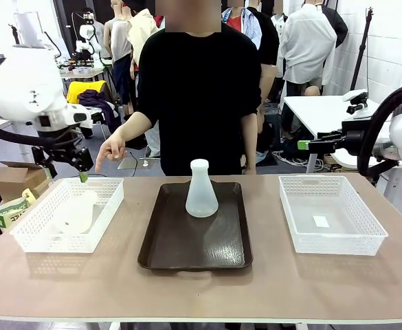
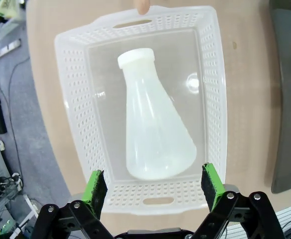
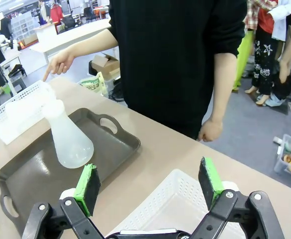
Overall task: Prepare the laboratory tools.
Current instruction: Pick up the Big flask that the person points to.
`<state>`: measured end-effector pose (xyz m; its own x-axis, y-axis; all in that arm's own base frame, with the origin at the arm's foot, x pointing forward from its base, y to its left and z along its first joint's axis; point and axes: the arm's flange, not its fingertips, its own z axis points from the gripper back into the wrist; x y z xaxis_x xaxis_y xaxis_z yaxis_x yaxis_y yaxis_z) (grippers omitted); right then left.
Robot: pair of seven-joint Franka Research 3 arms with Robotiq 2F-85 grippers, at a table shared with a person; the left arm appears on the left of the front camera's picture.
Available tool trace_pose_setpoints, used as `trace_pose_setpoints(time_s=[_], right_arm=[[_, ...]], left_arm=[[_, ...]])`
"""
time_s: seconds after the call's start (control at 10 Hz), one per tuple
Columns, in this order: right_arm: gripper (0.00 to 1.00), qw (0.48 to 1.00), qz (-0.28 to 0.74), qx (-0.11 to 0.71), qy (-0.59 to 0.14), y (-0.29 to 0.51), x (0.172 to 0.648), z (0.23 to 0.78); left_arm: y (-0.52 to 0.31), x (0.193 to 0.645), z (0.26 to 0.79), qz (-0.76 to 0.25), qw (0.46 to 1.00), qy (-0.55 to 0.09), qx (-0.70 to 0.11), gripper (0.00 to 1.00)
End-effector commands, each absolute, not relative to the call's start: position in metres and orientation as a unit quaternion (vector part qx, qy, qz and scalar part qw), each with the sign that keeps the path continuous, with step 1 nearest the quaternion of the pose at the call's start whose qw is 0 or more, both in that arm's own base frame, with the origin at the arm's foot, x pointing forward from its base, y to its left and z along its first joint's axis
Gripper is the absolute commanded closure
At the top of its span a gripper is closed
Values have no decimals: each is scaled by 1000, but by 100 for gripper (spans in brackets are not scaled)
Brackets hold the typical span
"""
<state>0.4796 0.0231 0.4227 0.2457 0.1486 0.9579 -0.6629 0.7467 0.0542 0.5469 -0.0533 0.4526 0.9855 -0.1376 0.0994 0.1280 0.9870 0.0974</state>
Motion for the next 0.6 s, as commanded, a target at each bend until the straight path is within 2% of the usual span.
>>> trace_pose_setpoints(time_s=[0.0,0.5], right_arm=[[0,758,270,234,-546,23,479,423],[0,758,270,234,-546,23,479,423]], left_arm=[[-56,571,437,-45,997,-41,45,0],[-52,618,384,-40,998,-53,23,0]])
